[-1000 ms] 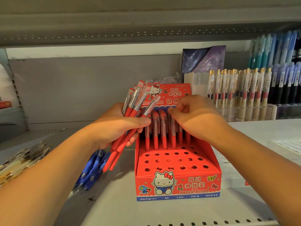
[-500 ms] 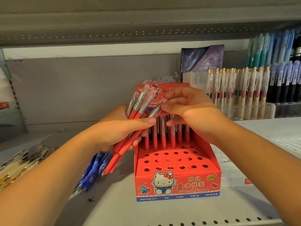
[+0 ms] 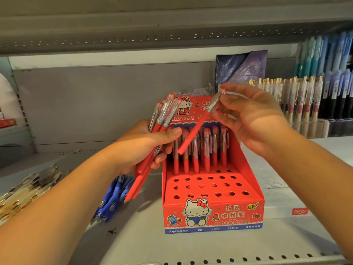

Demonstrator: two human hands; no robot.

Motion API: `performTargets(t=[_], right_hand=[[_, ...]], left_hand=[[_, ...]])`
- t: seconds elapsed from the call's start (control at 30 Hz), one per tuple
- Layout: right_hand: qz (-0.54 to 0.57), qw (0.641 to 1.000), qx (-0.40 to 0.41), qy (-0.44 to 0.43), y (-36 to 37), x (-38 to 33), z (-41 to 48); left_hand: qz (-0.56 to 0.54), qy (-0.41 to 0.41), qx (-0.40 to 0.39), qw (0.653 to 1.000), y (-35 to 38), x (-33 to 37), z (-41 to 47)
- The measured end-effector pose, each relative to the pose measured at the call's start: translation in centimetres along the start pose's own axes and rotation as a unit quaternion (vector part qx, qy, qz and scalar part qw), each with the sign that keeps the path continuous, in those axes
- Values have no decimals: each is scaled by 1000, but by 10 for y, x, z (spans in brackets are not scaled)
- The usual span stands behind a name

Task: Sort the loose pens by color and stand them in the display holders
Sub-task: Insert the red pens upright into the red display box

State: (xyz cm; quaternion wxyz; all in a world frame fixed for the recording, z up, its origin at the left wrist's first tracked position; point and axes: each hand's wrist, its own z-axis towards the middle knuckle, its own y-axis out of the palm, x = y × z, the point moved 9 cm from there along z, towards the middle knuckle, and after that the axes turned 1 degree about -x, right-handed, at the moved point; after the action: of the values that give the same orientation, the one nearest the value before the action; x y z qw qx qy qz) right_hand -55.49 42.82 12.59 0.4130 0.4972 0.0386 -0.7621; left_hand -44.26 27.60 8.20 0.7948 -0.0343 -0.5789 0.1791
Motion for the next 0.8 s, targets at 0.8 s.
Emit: performTargets(t=[0.8], right_hand=[[-298,954,-33,-19,6,2,-5]], left_hand=[[3,1,16,1000,-4,1,-2]])
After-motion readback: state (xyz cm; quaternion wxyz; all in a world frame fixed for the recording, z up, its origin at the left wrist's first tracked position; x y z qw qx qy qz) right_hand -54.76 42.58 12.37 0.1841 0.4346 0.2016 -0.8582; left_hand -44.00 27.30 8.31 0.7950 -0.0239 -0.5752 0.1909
